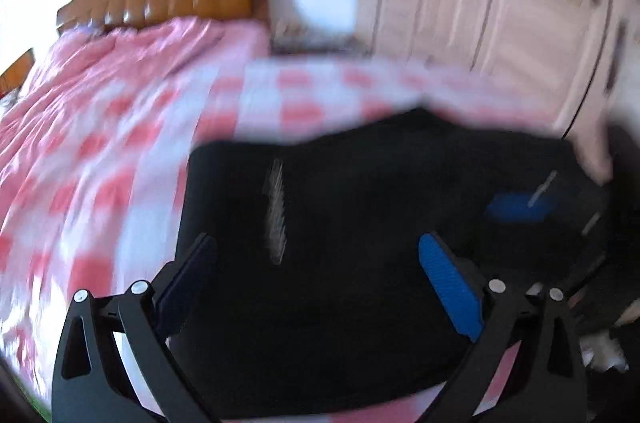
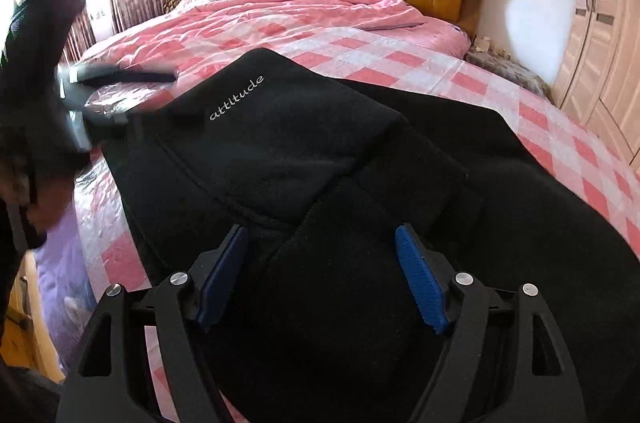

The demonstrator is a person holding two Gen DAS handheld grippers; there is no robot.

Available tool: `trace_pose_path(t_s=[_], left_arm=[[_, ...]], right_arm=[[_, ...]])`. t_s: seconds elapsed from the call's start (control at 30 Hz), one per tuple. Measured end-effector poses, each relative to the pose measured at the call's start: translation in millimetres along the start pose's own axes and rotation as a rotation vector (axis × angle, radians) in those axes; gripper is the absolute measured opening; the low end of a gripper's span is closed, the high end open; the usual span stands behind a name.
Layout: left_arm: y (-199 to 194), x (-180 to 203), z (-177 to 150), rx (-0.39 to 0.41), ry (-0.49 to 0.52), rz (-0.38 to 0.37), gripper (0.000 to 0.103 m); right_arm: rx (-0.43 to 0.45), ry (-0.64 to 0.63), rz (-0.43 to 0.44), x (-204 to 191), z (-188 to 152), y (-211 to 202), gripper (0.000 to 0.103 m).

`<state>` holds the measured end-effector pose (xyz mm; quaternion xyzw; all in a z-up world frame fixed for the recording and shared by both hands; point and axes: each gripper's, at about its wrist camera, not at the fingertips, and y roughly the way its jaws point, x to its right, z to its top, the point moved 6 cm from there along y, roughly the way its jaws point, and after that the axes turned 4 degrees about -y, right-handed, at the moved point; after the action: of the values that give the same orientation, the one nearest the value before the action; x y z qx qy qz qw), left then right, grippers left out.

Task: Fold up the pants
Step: 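Open the right gripper and move both grippers over the folded sweatpants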

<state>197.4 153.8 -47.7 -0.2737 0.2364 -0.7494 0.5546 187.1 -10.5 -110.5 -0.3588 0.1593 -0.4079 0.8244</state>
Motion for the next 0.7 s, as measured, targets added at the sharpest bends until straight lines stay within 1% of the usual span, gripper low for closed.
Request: trace_pose_path(t_s=[0.07, 0.1, 0.17, 0.2, 0.27, 0.3, 0.33, 0.43, 0.5, 0.57, 0.6, 0.63, 0.67, 0.7], left_arm=[[9, -6, 27, 0.003, -0.057, -0.042, 0.101], [21, -9, 40, -0.011, -0.083, -0.081, 0.101], [49, -22, 52, -0.068, -0.146, -0.114, 0.101], [73, -34, 54, -0.112, -0.198, -0.105, 0.101], [104, -51, 48, -0.164, -0.236, -0.063, 0.101], [108, -54, 47, -0.143, -0.231, -0.06, 0.101], [106, -50, 48, -0.119, -0.205, -0.04, 0.101], [107, -37, 42, -0.13, -0.116, 0.052, 0.101], [107, -36, 42, -0.128, -0.097, 0.074, 0.101], [98, -33, 45, -0.102, -0.102, 0.103, 0.101], [92, -30, 46, -0.085, -0.104, 0.098, 0.101], [82, -22, 50, -0.06, -0.099, 0.074, 0.101], [72, -14, 51, -0.038, -0.092, 0.062, 0.101], [63, -6, 52, -0.011, -0.082, 0.058, 0.101]], right_arm=[[0.001, 0.0, -0.002, -2, 0, -2, 0.075], [0.0, 0.002, 0.0, -3, 0, -2, 0.075], [0.002, 0.006, 0.005, -3, 0, -3, 0.075], [0.003, 0.007, 0.006, -3, 0, -3, 0.075], [0.008, 0.01, 0.013, -3, 0, -4, 0.075], [0.011, 0.013, 0.02, -3, 0, -3, 0.075], [0.014, 0.018, 0.025, -2, 0, -4, 0.075], [0.027, 0.026, 0.039, -1, 0, -5, 0.076], [0.027, 0.029, 0.042, 0, 0, -5, 0.076], [0.008, 0.049, 0.051, 2, 2, -10, 0.076], [0.006, 0.079, 0.06, 6, 3, -18, 0.079], [0.02, 0.102, 0.056, 13, 3, -26, 0.08], [0.035, 0.119, 0.037, 21, 2, -36, 0.081], [0.041, 0.129, 0.019, 28, 1, -41, 0.084]])
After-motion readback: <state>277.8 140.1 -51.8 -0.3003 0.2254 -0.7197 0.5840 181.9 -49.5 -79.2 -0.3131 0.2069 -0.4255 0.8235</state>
